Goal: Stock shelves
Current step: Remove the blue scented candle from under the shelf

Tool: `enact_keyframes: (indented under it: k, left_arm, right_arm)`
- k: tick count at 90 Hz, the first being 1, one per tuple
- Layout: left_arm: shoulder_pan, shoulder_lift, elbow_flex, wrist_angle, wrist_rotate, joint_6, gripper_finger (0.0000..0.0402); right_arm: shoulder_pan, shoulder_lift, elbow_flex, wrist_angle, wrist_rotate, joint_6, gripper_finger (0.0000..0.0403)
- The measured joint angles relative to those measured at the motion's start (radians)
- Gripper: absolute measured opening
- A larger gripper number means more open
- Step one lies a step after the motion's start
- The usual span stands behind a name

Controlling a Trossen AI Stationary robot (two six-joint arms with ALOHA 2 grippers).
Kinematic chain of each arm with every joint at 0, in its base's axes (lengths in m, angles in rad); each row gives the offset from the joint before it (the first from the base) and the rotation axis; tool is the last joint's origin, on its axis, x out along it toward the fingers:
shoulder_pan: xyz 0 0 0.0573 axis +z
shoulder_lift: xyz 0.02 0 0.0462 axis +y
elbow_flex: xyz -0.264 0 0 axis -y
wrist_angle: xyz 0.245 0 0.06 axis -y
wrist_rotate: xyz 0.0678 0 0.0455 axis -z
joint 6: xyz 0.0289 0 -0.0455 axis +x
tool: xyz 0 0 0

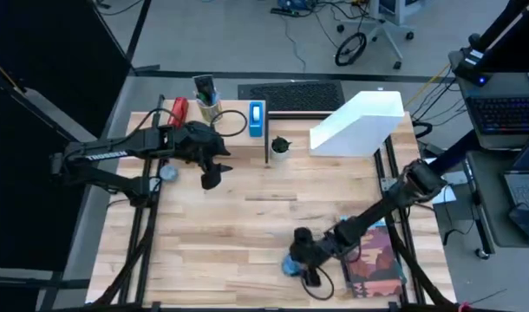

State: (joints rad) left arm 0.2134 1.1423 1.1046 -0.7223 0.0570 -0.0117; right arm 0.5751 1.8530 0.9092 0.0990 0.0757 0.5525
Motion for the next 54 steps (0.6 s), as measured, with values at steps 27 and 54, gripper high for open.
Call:
enact_keyframes:
  k: [27, 54]
  left_arm:
    - [0.0, 0.0, 0.0, 0.0, 0.0, -0.001, 0.0223]
    - [0.0, 0.0, 0.0, 0.0, 0.0, -0.001, 0.0223]
  right_arm:
    - [-0.005, -0.061, -0.009, -0.036, -0.011, 0.046, 0.0289]
    - [-0.005, -0.065, -0.006, -0.056, -0.003, 0.007, 0.029]
